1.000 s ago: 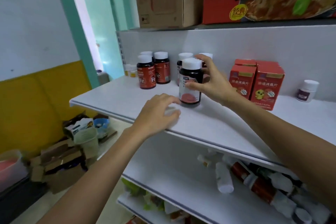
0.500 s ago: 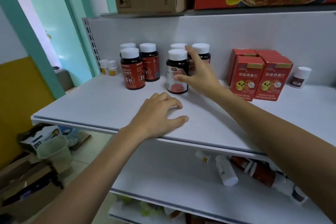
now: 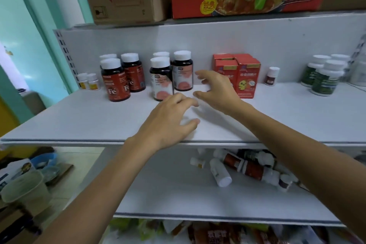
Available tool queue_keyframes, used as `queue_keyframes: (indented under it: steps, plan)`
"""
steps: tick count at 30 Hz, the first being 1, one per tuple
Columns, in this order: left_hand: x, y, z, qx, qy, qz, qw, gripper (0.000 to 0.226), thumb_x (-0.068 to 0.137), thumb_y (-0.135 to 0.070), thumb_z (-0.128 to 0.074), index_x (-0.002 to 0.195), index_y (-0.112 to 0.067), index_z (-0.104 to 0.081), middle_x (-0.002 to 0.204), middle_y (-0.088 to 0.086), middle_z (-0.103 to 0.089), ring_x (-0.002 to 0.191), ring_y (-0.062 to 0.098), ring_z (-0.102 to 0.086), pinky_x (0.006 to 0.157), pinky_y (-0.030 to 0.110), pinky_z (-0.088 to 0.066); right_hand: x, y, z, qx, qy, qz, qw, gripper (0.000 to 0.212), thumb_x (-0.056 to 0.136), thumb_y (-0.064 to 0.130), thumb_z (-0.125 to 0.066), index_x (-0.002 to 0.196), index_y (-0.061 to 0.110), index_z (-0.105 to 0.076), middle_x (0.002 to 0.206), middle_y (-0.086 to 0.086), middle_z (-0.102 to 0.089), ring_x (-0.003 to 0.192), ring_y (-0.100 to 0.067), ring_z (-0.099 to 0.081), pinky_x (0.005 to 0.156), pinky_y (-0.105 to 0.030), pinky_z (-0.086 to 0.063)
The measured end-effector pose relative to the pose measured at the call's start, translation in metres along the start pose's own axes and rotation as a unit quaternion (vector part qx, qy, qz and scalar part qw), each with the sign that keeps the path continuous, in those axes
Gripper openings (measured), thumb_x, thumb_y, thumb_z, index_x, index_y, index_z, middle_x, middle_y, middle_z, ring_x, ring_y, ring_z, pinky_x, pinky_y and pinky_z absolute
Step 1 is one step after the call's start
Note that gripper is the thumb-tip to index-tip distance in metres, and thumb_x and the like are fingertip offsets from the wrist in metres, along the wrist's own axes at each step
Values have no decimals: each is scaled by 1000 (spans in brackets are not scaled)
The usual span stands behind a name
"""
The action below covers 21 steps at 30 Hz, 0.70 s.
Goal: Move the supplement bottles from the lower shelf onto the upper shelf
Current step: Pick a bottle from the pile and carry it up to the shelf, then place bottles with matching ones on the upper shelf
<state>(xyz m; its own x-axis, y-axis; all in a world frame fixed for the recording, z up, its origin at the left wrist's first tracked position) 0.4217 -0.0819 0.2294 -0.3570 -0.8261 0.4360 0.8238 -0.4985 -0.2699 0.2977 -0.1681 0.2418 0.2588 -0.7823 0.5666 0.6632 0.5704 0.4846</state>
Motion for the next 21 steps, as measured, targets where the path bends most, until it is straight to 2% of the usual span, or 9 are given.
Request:
queue_keyframes:
  steps: [3, 8, 12, 13, 15, 18, 21]
  plan:
    - [0, -28, -15, -43, 11, -20, 999, 35, 87, -31, -58, 121, -24, -56, 118, -6, -51, 107, 10, -47, 86, 20, -32, -30, -9, 33, -27, -21, 5, 999, 52, 81, 16, -70, 130, 10, -53, 122, -10, -60, 108, -21, -57, 90, -27, -45]
    - [-9, -66, -44, -65, -36, -27, 997, 38, 79, -34, -50, 112, -19, -62, 112, -3, -54, 107, 12, -45, 86, 14, -26, -89, -38, 88, -29, -60, -15, 998, 41, 81, 11, -67, 120, 7, -57, 112, -9, -64, 97, -19, -60, 81, -26, -49]
    - [-26, -103, -65, -67, -68, -70, 993, 29, 81, -21, -53, 107, -12, -63, 105, 1, -57, 99, 9, -48, 85, 15, -33, -147, -69, 121, 16, -68, -63, 996, 38, 82, 5, -65, 118, 11, -58, 101, -2, -63, 90, -11, -58, 74, -12, -48]
    - [-31, -112, -70, -78, -78, -75, 991, 28, 81, -18, -53, 107, -10, -63, 104, 2, -57, 98, 8, -48, 84, 14, -35, -160, -75, 128, 32, -78, -73, 994, 35, 82, 3, -63, 116, 10, -58, 100, -2, -62, 89, -10, -58, 75, -10, -49]
    - [-44, -127, -85, -87, -88, -78, 989, 29, 83, -21, -49, 107, -9, -61, 105, 3, -56, 96, 10, -50, 81, 17, -39, -183, -78, 139, 24, -100, -53, 993, 30, 82, -2, -61, 111, 6, -60, 99, -6, -62, 88, -12, -58, 81, -16, -50]
    - [-64, -132, -115, -101, -76, -39, 991, 29, 83, -20, -51, 109, -10, -60, 108, 4, -54, 97, 16, -54, 80, 23, -42, -213, -72, 138, -47, -121, 25, 991, 25, 77, -5, -58, 101, 1, -63, 94, -11, -59, 85, -17, -54, 77, -22, -46]
    - [-84, -121, -146, -122, -27, 43, 991, 31, 85, -13, -57, 117, -12, -57, 115, 1, -49, 104, 20, -53, 84, 25, -38, -246, -89, 120, -48, -86, 17, 995, 20, 77, -4, -58, 96, 1, -63, 88, -10, -58, 80, -16, -53, 70, -25, -46]
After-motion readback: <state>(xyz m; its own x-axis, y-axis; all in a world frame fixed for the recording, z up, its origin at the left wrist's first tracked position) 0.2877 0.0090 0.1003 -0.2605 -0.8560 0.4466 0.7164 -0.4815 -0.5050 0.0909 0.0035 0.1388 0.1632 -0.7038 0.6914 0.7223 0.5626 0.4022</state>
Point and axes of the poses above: each hand's wrist, its own x-axis towards the middle knuckle, its own z-axis out of the back of the hand, y = z × x, the point moved 5 cm from there along x, towards the middle knuckle
